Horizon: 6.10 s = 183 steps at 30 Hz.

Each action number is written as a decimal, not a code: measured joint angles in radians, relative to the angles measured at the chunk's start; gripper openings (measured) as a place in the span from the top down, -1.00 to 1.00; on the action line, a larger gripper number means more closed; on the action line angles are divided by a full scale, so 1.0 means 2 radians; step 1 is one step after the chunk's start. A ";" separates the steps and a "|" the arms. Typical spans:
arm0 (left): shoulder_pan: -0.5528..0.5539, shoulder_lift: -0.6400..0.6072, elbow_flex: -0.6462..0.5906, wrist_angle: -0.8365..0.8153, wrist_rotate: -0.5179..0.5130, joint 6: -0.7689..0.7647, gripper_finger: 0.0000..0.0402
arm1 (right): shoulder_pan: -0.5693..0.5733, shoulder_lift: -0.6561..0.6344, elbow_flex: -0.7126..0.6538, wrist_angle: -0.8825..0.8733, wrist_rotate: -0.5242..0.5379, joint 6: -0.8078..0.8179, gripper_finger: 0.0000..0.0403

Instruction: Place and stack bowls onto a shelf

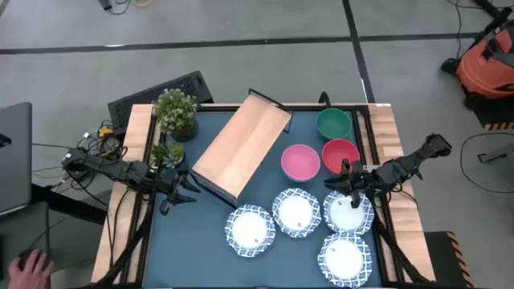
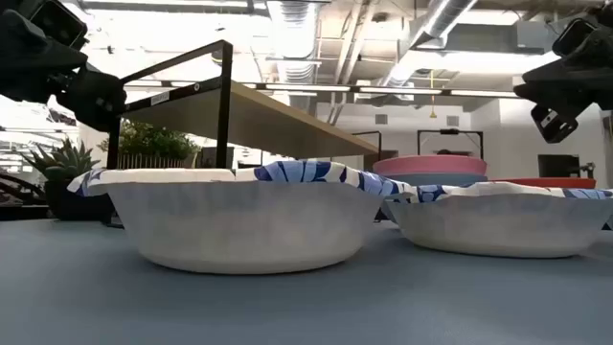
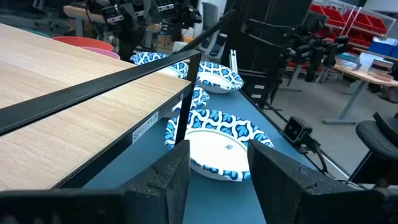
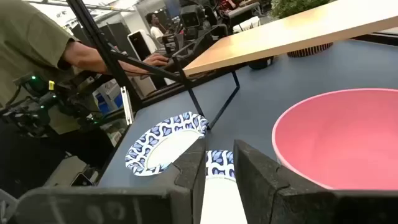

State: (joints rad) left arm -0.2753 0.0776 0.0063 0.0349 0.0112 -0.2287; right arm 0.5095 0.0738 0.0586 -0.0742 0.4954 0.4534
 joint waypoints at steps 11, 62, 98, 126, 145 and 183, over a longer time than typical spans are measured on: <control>0.000 0.000 0.000 0.000 0.000 0.000 0.27 | 0.000 0.000 0.000 0.000 0.000 0.000 0.46; 0.000 0.000 0.000 0.023 0.002 -0.265 0.27 | 0.000 0.000 0.000 0.000 0.001 -0.216 0.46; 0.000 0.000 0.010 0.088 0.088 -0.642 0.27 | 0.000 0.000 -0.001 0.011 -0.002 0.251 0.46; 0.000 0.000 0.126 0.164 -0.080 -0.486 0.27 | -0.004 -0.001 0.000 0.313 0.024 0.169 0.46; 0.000 0.060 0.160 0.188 -0.224 -0.457 0.27 | -0.029 -0.001 0.057 0.395 0.113 -0.053 0.46; 0.232 0.341 0.600 -0.179 -0.132 -0.177 -0.21 | -0.029 0.119 0.386 -0.028 0.309 -0.277 -0.12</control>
State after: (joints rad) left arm 0.1889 0.7595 1.2070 -0.3233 -0.2534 -0.5829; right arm 0.4512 0.3119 0.8312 -0.1294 1.1126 -0.1004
